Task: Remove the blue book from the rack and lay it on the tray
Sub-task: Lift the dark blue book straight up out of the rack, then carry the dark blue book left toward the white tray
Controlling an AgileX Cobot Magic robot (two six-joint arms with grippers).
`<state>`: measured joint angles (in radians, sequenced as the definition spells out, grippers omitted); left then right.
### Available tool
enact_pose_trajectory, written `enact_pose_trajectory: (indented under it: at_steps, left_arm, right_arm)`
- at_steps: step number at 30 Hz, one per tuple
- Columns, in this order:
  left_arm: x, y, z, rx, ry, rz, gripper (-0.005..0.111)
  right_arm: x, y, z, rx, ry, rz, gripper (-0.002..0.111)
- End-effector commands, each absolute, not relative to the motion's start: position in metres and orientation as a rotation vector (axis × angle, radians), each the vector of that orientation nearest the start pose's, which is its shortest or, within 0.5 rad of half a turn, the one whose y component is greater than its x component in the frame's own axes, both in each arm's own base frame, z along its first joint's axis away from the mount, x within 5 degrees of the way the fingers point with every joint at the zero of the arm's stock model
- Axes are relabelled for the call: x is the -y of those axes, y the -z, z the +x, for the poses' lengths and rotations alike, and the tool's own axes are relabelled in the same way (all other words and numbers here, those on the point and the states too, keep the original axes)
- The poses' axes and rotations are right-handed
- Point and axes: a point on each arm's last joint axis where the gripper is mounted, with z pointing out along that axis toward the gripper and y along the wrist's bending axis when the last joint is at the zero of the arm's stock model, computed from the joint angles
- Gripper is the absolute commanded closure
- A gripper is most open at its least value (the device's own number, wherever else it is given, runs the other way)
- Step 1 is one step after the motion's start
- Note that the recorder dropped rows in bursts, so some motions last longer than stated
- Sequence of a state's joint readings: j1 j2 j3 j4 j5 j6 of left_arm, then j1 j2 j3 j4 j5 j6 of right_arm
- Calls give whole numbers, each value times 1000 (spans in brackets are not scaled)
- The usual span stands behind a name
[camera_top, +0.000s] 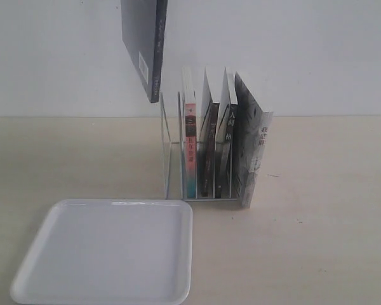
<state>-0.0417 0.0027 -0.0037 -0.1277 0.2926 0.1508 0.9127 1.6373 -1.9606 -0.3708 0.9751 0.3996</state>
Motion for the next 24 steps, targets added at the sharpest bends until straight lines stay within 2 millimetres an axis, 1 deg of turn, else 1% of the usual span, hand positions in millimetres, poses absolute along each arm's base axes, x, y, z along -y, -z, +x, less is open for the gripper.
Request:
enact_pose_trajectory:
  at_steps: [1,5,9,11,13,16,18,22,24]
  left_arm:
    - [5,-187,54,-1771,35,91,103]
    - [5,-187,54,-1771,35,91,103]
    - [5,-187,54,-1771,35,91,103]
    - [5,-187,54,-1771,35,91,103]
    - [5,-187,54,-1771,35,91,103]
    - [5,-187,54,-1771,35,91,103]
    - [5,-187,54,-1771,35,91,103]
    - [5,-187,54,-1771,35,91,103]
    - [5,-187,54,-1771,35,91,103]
  right_arm:
    - [-262,-488,212,-2006,-324,-655,108]
    - [-279,-480,184,-2055,-313,-776,108]
    - [-290,-476,161,-2089,-333,-831,108]
    - [-294,-472,153,-2114,-322,-838,108]
    - [-296,-474,150,-2097,-303,-802,108]
    - [-301,-467,145,-2122,-301,-696,108]
    - [-303,-459,144,-2132,-276,-628,108]
    - [-307,-432,146,-2171,-206,-511,108]
    - [-307,-409,148,-2206,-140,-467,108]
